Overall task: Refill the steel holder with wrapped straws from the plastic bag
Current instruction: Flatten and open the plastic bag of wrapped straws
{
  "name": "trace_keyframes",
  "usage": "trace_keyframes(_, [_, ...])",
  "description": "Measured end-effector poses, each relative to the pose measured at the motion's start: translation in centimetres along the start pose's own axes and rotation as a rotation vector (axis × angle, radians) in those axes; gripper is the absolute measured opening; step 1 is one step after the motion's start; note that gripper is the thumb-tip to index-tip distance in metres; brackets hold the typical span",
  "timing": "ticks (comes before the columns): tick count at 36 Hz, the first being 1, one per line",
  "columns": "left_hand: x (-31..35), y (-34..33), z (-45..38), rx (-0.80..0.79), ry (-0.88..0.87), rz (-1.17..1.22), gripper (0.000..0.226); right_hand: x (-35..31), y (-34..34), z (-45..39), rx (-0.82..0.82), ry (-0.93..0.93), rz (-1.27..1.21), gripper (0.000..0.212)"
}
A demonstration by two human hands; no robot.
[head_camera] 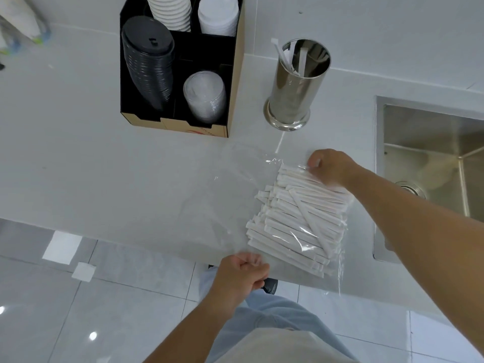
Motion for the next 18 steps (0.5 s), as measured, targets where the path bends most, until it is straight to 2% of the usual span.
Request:
trace_keyframes(6, [0.1, -1.4, 0.0, 0.060, -0.017, -0.002, 0.014, 0.0, -0.1, -0.2, -0.010, 0.024, 0.016, 0.019])
trace_keyframes(11, [0.1, -1.7, -0.1, 0.111, -0.052, 0.027, 0.015, 0.7, -0.3, 0.7, 0.068, 0.080, -0.127, 0.010])
trace_keyframes(18, [-0.4, -2.3, -0.1, 0.134, -0.056, 0.201, 0.020, 1.3, 0.0, 3.9, 0.279, 0.245, -0.195, 0.010])
Point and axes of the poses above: each hand's wrist, its own z-axis away from the middle knuckle, its own y-axis out of the back of the hand, x = y × z, the point moved 1 cm from there along -z, towards the middle knuckle, and after that the axes turned 13 degrees about z, right-handed, at the moved point
